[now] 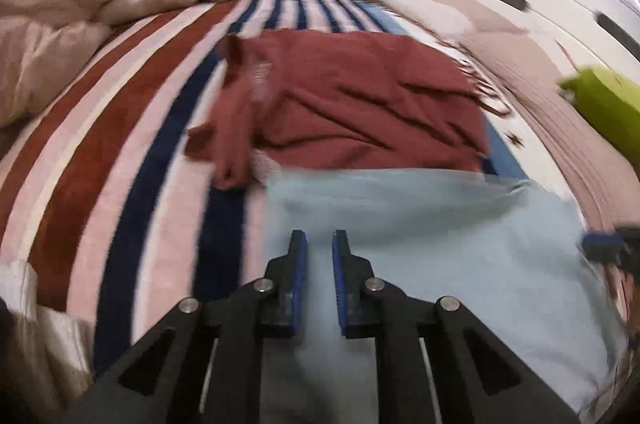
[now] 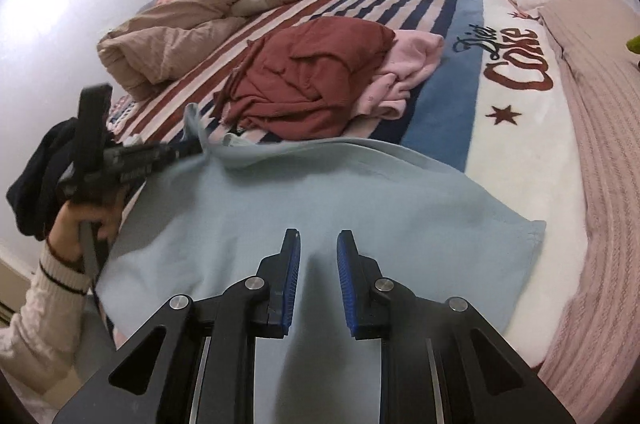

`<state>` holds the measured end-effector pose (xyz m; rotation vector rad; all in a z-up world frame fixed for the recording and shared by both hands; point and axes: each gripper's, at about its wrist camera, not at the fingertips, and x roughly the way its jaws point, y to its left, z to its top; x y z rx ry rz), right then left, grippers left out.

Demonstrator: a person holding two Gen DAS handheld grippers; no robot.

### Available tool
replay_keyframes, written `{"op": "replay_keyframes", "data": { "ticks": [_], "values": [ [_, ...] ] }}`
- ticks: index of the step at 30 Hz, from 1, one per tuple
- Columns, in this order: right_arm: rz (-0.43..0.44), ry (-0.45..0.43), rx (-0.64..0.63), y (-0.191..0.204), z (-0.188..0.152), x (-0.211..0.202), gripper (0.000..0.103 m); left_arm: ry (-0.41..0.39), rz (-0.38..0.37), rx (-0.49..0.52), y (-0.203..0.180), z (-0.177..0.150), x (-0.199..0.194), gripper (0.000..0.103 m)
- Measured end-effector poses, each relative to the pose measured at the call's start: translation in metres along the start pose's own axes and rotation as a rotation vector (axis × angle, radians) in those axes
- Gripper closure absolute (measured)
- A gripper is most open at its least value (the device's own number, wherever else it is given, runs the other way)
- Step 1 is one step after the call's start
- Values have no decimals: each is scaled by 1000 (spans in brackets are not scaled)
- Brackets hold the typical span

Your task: Fold small clothes

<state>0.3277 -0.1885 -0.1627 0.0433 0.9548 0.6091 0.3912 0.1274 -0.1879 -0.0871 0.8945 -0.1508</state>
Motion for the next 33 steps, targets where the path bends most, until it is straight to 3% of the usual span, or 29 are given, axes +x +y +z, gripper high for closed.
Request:
{"op": "replay_keyframes", "data": {
  "ticks": [4,8,10,14,19,21,25,28,31,33],
  "values": [
    [-7,0,18,-7,-3,-3,88,29,67,-33,16,0,7,73],
    [-27,-14,29,-9,-13,-20,86,-4,-21,-75,19,-17,-27,48],
    [-20,-23,35,-9,-19,-30,77,-37,-49,-65,13,-33,-56,46],
    [-22,-34,17,2,-39,-52,77,-33,-94,-44,-4,-74,-97,45],
    [8,-38,19,18,-71,-71,69,-20,-97,-18,-9,-117,-118,26],
    [7,-27,8,24,-81,-72,68,-23,-110,-11,-9,-118,-118,19],
    [7,-7,1,29,-91,-71,66,-46,-92,-43,-1,-98,-101,16],
    [18,-11,6,30,-92,-72,65,-60,-96,-27,-1,-79,-82,16],
    [17,-18,11,29,-87,-70,63,-61,-50,6,-4,-67,-62,16],
    [15,-21,13,27,-83,-68,62,-26,-56,19,-7,-62,-47,22]
  ]
}}
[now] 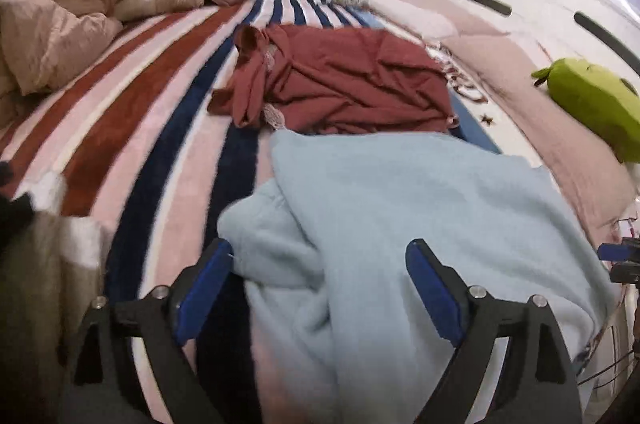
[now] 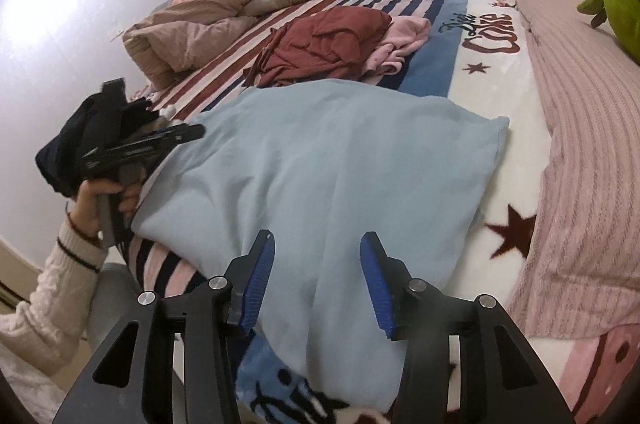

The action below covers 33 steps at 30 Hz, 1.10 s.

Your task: Fold small clothes

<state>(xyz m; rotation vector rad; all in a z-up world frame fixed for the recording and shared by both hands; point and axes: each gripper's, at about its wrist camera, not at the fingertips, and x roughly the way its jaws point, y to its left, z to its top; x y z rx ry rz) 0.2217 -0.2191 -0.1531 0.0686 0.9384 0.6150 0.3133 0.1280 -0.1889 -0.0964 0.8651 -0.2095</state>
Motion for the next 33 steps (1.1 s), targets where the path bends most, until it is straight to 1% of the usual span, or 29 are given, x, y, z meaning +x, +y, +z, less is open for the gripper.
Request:
{"op": "replay_keyframes", "data": {
  "ticks": [1,2,3,4,6,7,8,10,11,12,13,14,15,16,17,18,20,21,23,24,25,30,31,33],
  "values": [
    [-1,-1,3,-1,2,2,62,12,-18,4,-1,1,4,24],
    [-1,-1,5,-3,4,3,62,33,-27,10,-3,2,10,30],
    [-1,1,7,-4,5,5,62,45,-25,13,-4,2,13,42],
    [-2,2,9,-6,7,6,62,56,-33,12,-4,2,15,50],
    [-4,6,11,-10,11,11,62,76,-77,-18,-1,2,18,82],
    [-5,6,14,-11,12,12,62,88,-133,-44,2,2,19,87],
    [-4,7,18,-13,14,15,62,92,-174,-63,3,2,18,88],
    [2,6,24,-15,16,19,62,87,-225,-97,7,1,14,88],
    [6,5,28,-15,17,21,62,84,-247,-121,9,1,13,88],
    [11,5,31,-15,18,22,62,81,-246,-143,13,0,11,84],
    [15,4,33,-15,18,23,62,82,-230,-148,13,0,9,80],
    [19,3,34,-14,18,25,62,79,-190,-149,13,-1,5,65],
    [20,5,31,-12,18,26,62,71,-156,-142,11,-5,-3,42],
    [19,6,26,-9,18,26,62,60,-148,-134,9,-7,-10,32],
    [20,6,19,-6,18,26,62,45,-147,-125,6,-12,-21,24],
    [22,4,10,-3,17,25,62,42,-146,-124,4,-17,-29,24],
    [38,-6,-15,9,13,21,61,37,-120,-137,1,-28,-47,23],
    [42,-10,-28,14,11,20,63,32,-103,-142,0,-34,-55,23],
    [42,-24,-64,29,5,18,76,16,-82,-155,-3,-50,-74,23],
    [41,-30,-77,37,1,17,88,9,-80,-166,-3,-59,-82,22],
    [44,-35,-89,44,-2,18,95,7,-82,-177,-5,-68,-90,22],
    [87,-56,-106,74,-23,25,95,21,-88,-236,-10,-108,-114,21],
    [94,-55,-103,78,-26,27,95,29,-106,-248,-12,-116,-116,21],
    [83,-58,-115,87,-32,32,95,46,-174,-276,-18,-131,-118,21]
  ]
}}
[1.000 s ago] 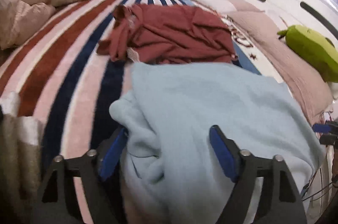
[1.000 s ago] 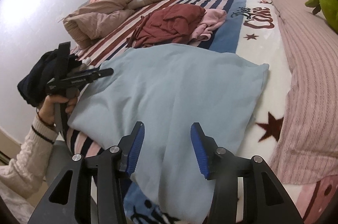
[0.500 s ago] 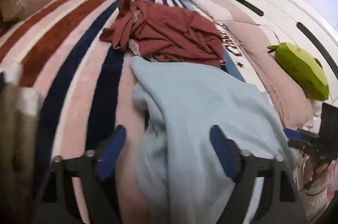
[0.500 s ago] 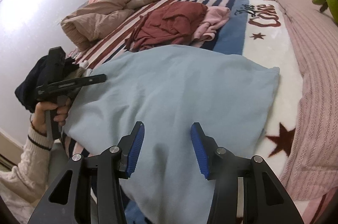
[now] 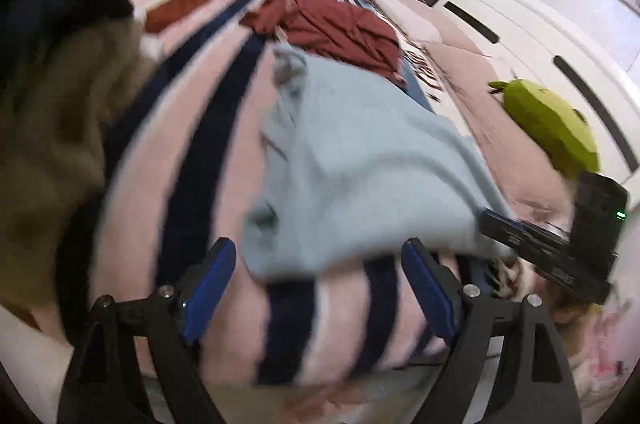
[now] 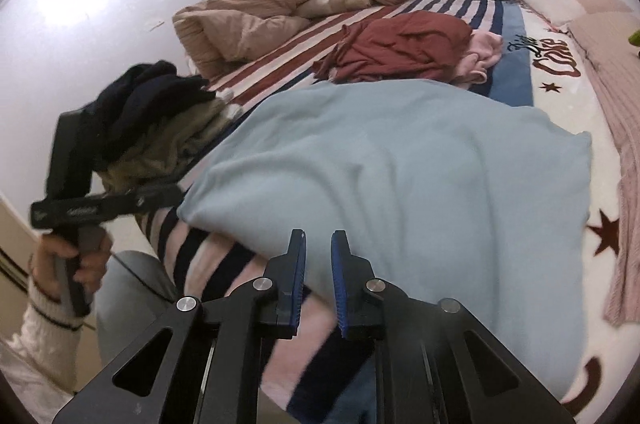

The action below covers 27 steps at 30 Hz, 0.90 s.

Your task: Fold small clothes

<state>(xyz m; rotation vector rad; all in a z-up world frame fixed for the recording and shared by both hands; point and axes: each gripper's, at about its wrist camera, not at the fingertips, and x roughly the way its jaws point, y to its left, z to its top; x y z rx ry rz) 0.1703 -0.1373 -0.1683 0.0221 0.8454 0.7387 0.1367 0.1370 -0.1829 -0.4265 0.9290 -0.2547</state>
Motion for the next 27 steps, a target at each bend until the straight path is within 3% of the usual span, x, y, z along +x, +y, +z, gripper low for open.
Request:
{"op": "replay_keyframes", "data": {
  "ticks": [6,11,13,14,17,18,20,23,27],
  "values": [
    [-69,8,-5,11,-5,19,95,16,-133,-66,-11,-14,28,19],
    [-110,50,0,9,-10,34,95,-69,-170,-116,-18,6,52,19],
    [-113,63,-8,10,-14,37,95,-100,-151,-153,-19,15,64,21],
    [-112,67,-12,11,-16,38,95,-107,-140,-159,-21,19,67,30],
    [-87,73,6,8,-20,36,95,-113,-106,-158,-24,27,75,70],
    [-71,73,21,5,-21,35,95,-116,-113,-160,-25,29,75,76],
    [-28,66,58,-1,-22,30,95,-126,-87,-110,-35,34,69,84],
    [32,25,113,-14,-20,9,95,-145,-1,49,-61,41,62,86],
    [10,-82,145,-38,-16,-39,94,-166,41,232,-100,48,60,87]
  ]
}}
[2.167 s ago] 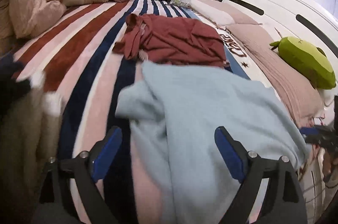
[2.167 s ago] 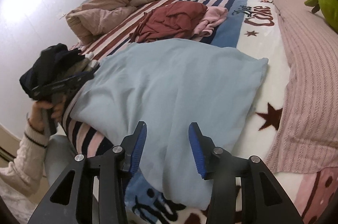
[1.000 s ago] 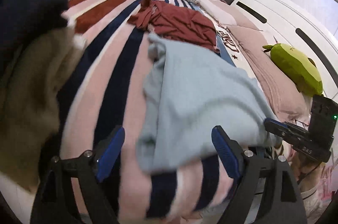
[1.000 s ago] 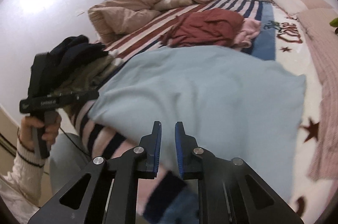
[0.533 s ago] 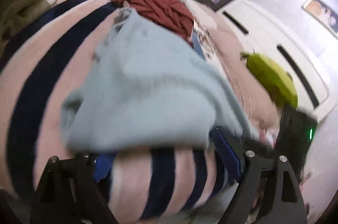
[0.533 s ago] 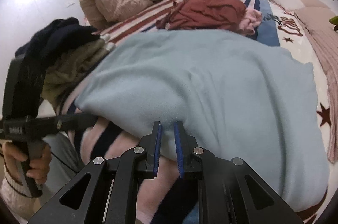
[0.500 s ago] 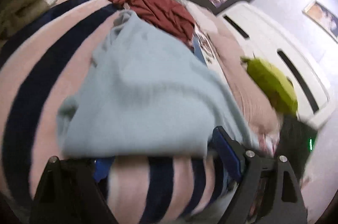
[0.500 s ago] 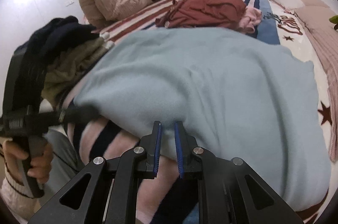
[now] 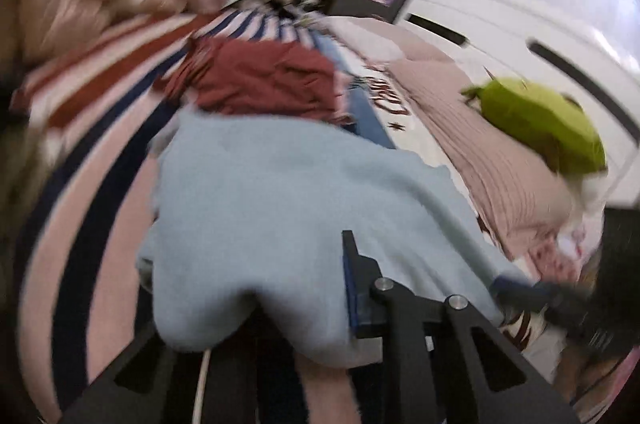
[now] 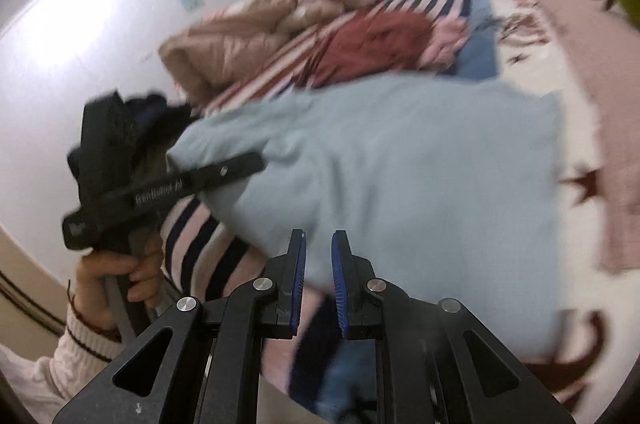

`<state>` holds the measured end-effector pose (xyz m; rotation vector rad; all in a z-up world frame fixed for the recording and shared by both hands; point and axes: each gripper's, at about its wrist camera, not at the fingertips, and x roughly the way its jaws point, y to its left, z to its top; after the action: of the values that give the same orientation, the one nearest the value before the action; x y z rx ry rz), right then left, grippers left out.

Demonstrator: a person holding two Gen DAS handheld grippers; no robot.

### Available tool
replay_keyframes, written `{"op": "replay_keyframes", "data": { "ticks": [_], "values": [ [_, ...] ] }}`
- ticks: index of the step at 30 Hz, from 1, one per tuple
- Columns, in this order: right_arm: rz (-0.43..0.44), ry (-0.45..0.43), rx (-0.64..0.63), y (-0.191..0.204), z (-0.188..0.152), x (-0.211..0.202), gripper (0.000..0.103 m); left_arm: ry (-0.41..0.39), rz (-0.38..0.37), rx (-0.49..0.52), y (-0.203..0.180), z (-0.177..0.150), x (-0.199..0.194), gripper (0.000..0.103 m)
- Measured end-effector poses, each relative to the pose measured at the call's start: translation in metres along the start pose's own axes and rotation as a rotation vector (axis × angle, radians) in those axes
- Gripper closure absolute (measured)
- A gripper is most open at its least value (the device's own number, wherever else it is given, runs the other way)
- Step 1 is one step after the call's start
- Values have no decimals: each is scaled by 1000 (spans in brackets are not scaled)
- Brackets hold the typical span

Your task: Fold small clothes

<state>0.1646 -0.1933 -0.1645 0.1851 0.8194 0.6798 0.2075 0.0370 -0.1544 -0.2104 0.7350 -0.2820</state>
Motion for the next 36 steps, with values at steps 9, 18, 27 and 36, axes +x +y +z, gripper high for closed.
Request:
{"op": "replay_keyframes", "data": {
  "ticks": [9,18,27,36],
  "values": [
    [-88,-215,120,-56,-5,-97,92,145,-219,374,-111,3,39,85],
    [-101,-230,201,-86,-21,-113,92,283,-398,407,-135,-32,66,56],
    [-77,-224,93,-60,6,-102,63,201,-380,324,-108,-29,6,43],
    [-177,-70,-192,18,29,-32,37,167,-286,144,-43,-29,-1,41]
  ]
}}
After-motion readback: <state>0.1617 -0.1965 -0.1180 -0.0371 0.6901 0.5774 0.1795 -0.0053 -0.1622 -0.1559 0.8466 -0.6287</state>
